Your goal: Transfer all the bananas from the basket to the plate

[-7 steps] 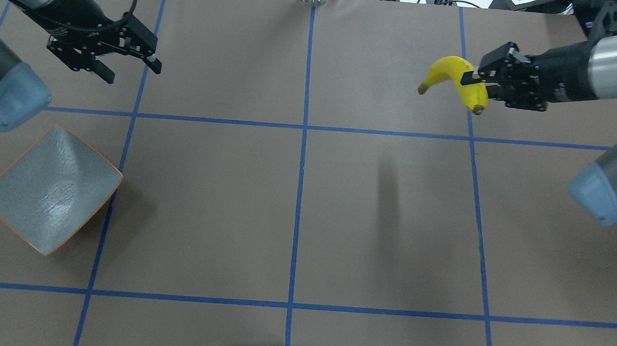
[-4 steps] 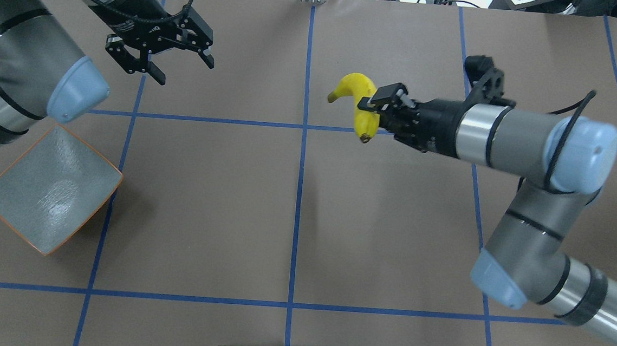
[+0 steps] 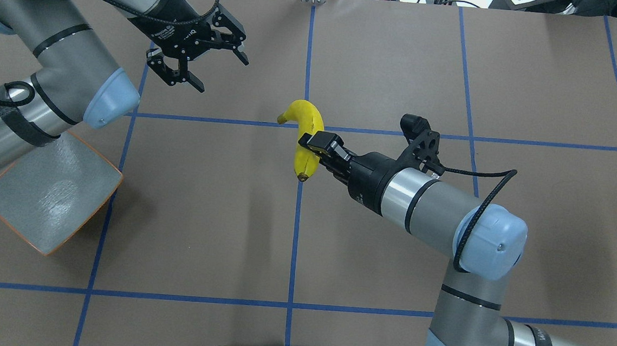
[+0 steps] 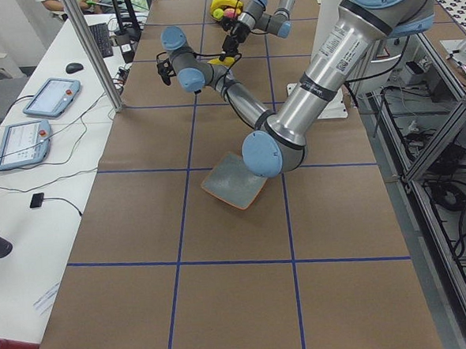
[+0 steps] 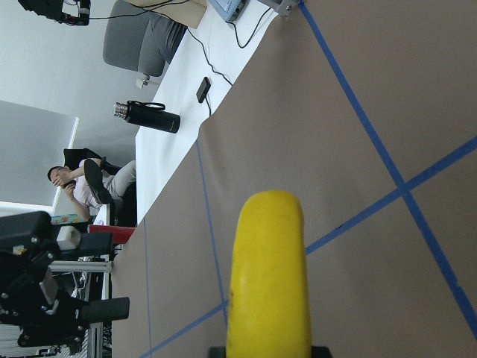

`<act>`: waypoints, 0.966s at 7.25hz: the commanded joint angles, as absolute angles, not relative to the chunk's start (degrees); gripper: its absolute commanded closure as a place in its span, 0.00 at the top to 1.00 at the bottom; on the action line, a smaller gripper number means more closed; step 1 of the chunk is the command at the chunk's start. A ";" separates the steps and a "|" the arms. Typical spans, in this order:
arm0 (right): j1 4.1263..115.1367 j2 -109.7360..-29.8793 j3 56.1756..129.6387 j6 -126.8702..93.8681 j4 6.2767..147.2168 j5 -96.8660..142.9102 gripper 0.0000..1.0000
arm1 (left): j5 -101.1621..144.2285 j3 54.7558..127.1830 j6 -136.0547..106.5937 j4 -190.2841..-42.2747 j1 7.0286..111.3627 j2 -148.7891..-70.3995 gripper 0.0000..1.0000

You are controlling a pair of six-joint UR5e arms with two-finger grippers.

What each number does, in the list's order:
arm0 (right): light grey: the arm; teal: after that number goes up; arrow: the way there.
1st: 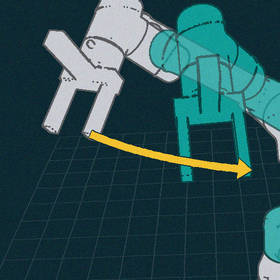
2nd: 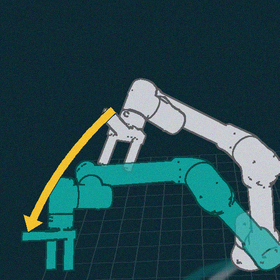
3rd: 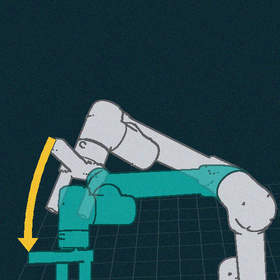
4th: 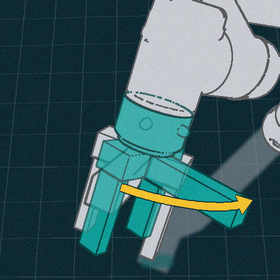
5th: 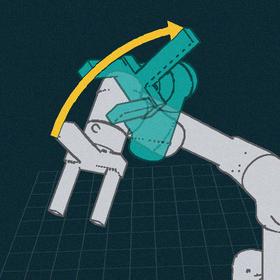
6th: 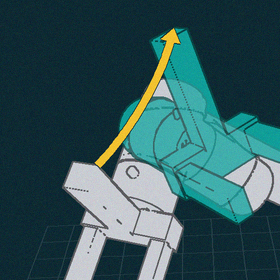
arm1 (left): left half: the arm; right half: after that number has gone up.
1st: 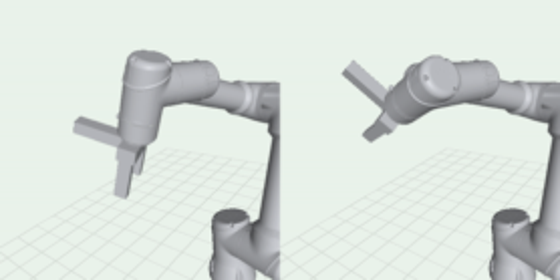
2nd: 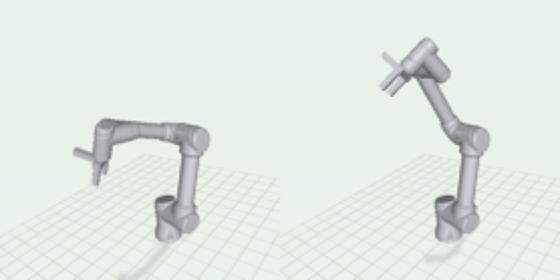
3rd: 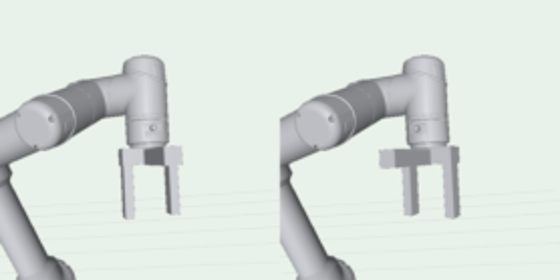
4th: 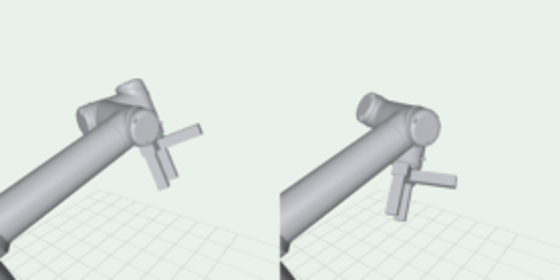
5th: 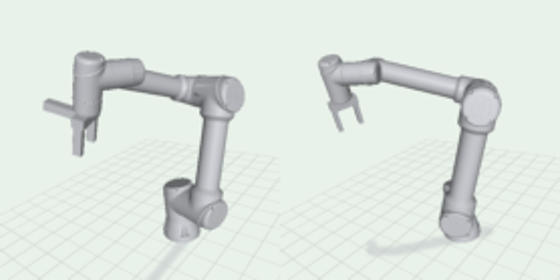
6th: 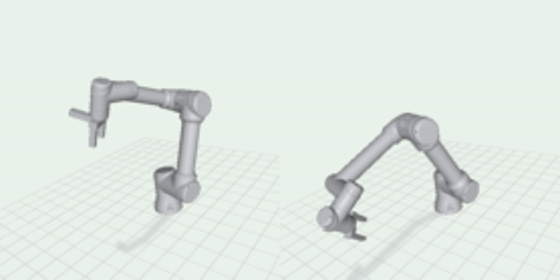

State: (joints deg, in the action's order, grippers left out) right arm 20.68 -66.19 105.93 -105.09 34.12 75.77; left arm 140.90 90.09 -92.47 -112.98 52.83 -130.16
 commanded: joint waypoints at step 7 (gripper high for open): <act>18.28 -63.28 105.64 -104.77 34.19 71.02 0.00 | 135.00 90.35 -107.32 -114.17 44.83 -134.56 0.99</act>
State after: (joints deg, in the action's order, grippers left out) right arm 18.28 -63.42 105.66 -104.77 34.19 71.34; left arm 135.02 90.34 -106.99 -114.16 45.34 -134.50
